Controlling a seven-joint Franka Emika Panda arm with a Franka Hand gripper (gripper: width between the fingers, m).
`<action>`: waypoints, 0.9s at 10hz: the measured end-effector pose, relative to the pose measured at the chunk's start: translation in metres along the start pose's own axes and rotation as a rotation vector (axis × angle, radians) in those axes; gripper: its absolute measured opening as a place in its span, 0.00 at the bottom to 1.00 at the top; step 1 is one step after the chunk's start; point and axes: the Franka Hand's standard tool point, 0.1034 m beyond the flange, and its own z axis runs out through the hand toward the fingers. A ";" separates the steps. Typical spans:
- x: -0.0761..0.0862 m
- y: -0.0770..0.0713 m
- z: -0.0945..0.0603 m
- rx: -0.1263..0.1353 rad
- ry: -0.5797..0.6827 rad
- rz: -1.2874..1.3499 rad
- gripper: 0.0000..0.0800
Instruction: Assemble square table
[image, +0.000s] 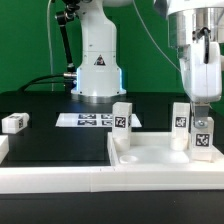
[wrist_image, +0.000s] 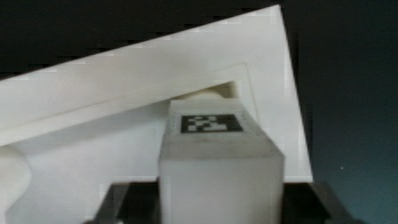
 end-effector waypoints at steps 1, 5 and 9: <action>0.000 0.000 0.000 0.000 0.000 -0.030 0.36; -0.005 -0.002 0.003 0.012 0.008 -0.379 0.80; -0.004 -0.002 0.004 0.004 0.013 -0.673 0.81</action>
Offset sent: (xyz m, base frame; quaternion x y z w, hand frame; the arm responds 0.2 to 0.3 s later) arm 0.0087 0.0101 0.0014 0.0019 0.0135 -0.2917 0.9564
